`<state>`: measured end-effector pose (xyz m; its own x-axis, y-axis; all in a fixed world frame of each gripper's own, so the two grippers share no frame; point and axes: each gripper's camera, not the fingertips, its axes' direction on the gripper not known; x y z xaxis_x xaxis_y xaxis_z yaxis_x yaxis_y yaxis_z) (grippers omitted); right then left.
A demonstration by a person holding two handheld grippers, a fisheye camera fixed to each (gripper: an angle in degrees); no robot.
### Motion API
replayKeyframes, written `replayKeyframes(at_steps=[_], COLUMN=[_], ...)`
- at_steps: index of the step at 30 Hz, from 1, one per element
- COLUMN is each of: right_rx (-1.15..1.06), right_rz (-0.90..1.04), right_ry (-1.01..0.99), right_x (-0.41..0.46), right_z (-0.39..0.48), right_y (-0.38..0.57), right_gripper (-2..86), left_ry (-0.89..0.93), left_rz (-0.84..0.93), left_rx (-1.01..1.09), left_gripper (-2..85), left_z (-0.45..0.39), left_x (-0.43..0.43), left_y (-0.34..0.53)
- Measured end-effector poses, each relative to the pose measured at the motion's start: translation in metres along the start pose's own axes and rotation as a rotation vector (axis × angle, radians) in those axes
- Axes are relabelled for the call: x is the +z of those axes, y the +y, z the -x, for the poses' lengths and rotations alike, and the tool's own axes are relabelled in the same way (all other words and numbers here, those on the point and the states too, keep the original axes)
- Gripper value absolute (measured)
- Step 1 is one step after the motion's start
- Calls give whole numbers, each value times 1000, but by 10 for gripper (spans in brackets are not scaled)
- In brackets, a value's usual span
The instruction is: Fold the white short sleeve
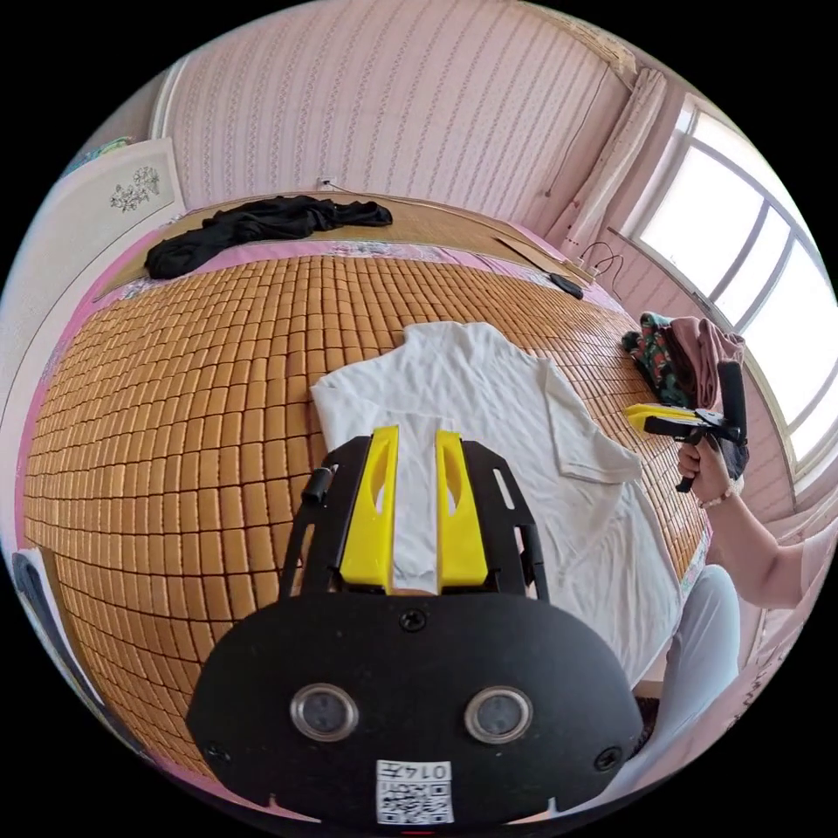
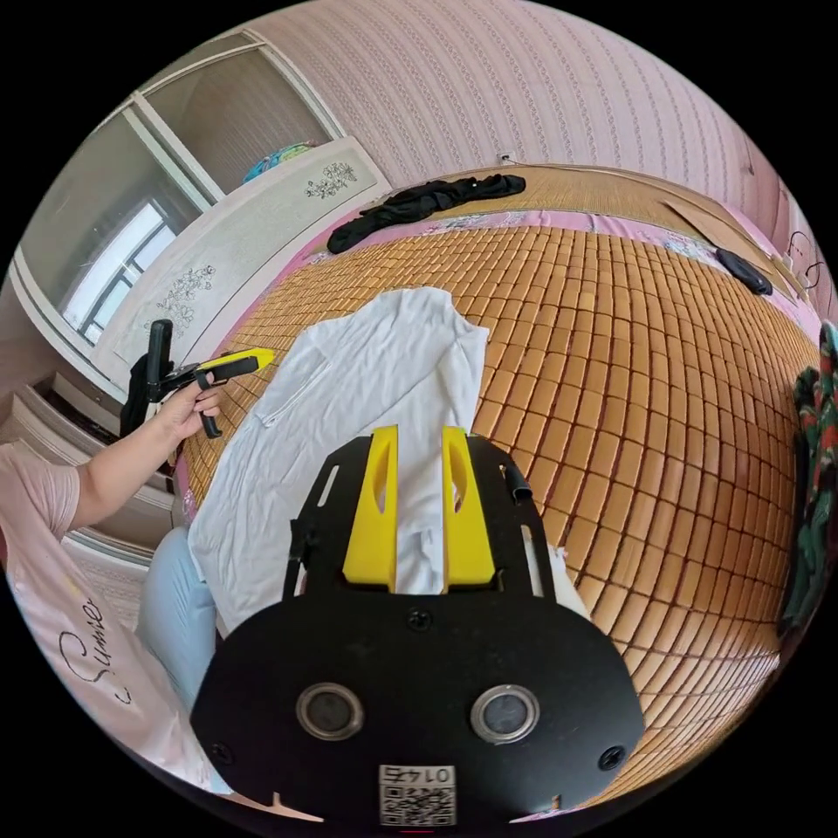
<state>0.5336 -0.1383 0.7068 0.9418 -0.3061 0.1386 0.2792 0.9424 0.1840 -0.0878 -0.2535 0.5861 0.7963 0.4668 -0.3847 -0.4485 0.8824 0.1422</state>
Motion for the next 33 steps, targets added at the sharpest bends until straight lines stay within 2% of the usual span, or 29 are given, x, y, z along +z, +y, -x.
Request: replayKeyframes(at_steps=[3, 6, 8, 10, 13, 17, 20, 23, 27, 30, 33], right_rx=[-6, -1, 11, 29, 92, 99, 116, 200, 219, 226, 214], right_rz=[26, 88, 145, 113, 78, 85, 44, -104, -198, -236, -223], right_ry=[53, 104, 118, 187, 69, 55, 31, -108, -65, -61, -52], right_x=[24, 52, 68, 66, 54, 46, 32, 1, -30, -41, -45], right_z=[-7, -13, -17, -21, -41, -52, -56, -68, -70, -71, -70], right_y=[-36, -62, -72, -77, -82, -87, -92, -97, -104, -102, -93], right_gripper=[120, 135, 122, 24, 11, 6, 4, 3, 2, 3, 3], left_ry=[-55, -7, 21, 13, -60, -81, -18, 28, 24, -28, 15], left_rz=[-13, 0, 45, 111, 162, 200, 120, 14, -101, -126, -105], left_rx=[-71, -133, -129, -133, -154, -70, -140, -154, -110, -75, -67], left_gripper=[88, 108, 108, 97, 49, 5, -6, -8, -8, -9, -9], left_z=[27, 44, 47, 49, 51, 43, 50, 45, 28, 18, 16], left_x=[1, 15, 27, 40, 44, 41, 29, 7, -26, -40, -46], left_y=[-9, -19, -25, -30, -33, -39, -48, -67, -92, -101, -96])
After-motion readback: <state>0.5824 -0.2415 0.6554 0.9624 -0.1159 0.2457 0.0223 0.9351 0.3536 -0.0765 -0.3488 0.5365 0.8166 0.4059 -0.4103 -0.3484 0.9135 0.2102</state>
